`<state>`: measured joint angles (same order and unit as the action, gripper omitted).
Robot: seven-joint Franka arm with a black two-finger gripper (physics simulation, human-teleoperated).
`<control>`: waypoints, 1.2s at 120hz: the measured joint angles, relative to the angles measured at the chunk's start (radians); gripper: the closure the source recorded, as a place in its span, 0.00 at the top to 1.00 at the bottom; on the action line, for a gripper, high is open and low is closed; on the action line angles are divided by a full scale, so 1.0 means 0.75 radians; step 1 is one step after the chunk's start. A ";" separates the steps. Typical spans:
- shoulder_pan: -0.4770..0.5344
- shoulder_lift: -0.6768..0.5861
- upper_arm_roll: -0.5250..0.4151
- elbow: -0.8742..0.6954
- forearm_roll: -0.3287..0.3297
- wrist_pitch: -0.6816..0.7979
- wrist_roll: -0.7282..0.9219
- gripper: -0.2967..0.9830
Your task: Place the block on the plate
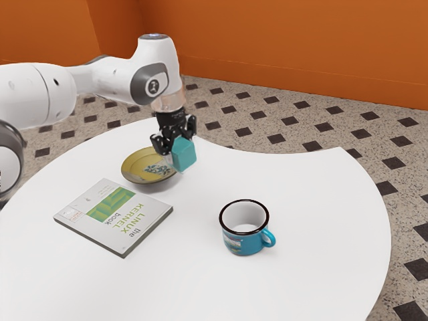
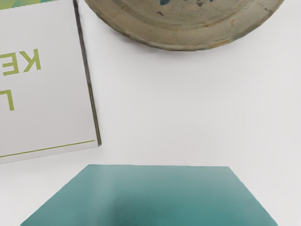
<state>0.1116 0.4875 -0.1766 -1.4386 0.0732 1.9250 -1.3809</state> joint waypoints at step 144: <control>0.246 0.194 -0.277 0.405 0.210 -0.300 0.396 0.75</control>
<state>0.2961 0.6330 -0.3843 -1.1346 0.2310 1.7003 -1.0835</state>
